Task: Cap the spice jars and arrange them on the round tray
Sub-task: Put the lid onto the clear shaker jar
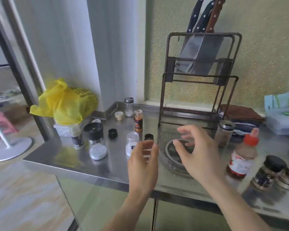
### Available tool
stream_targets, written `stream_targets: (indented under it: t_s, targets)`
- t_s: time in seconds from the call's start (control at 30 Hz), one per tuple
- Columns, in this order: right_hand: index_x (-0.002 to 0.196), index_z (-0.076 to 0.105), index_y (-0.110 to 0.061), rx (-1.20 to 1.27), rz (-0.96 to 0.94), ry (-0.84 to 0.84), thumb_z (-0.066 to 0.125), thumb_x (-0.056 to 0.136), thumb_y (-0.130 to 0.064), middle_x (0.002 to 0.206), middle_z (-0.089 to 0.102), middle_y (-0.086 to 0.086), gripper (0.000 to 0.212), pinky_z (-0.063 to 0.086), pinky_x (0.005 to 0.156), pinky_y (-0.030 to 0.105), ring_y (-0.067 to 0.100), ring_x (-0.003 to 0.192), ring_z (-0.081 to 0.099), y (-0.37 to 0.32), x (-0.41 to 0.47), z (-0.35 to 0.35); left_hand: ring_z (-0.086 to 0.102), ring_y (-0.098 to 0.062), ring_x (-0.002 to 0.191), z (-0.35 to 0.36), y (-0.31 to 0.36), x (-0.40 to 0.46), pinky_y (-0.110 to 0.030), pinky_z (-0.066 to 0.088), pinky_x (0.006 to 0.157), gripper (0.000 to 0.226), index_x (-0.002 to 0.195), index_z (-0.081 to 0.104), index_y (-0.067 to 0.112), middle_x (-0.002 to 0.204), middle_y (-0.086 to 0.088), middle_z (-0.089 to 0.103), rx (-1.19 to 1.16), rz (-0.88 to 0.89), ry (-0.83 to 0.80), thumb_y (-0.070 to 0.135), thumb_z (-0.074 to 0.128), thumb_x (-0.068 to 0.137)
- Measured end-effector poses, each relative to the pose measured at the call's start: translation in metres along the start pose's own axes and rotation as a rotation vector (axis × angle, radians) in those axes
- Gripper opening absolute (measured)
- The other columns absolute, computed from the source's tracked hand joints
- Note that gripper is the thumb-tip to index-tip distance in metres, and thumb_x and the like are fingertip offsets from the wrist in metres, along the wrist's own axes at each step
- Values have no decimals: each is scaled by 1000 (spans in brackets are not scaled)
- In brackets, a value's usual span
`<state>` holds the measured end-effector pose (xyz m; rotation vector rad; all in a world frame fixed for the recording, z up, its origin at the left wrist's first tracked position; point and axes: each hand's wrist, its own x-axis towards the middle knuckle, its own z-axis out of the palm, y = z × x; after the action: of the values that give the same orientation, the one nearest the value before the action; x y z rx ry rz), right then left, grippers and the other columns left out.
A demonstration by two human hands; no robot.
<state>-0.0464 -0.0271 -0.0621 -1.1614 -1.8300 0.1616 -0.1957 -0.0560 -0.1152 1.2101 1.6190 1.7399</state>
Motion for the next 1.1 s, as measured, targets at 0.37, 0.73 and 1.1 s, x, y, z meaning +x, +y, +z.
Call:
stream_targets:
  t_s: [0.37,0.73,1.1]
  targets:
    - [139,51,-17,-448,-35,-590,65,97,-25,137,62,7,46,51,100,44,30,126,57,5,81,126,53,-19,124,-43,-41,45,-25,38,93,52,133,53,19,134,2,55,369,113,168,35,78,90]
    - [129,61,-24,-564,-92,-702,68,89,-7,127,65,6,43,52,91,39,30,118,61,26,89,164,53,-12,126,-39,-66,63,-24,41,102,68,141,49,23,132,9,58,380,98,110,50,77,86]
    - [136,61,-25,-362,-59,-528,69,90,-7,126,60,4,50,46,94,33,27,118,60,15,97,150,60,-12,114,-41,-71,65,-24,45,94,54,130,56,25,122,12,61,398,89,69,48,77,86]
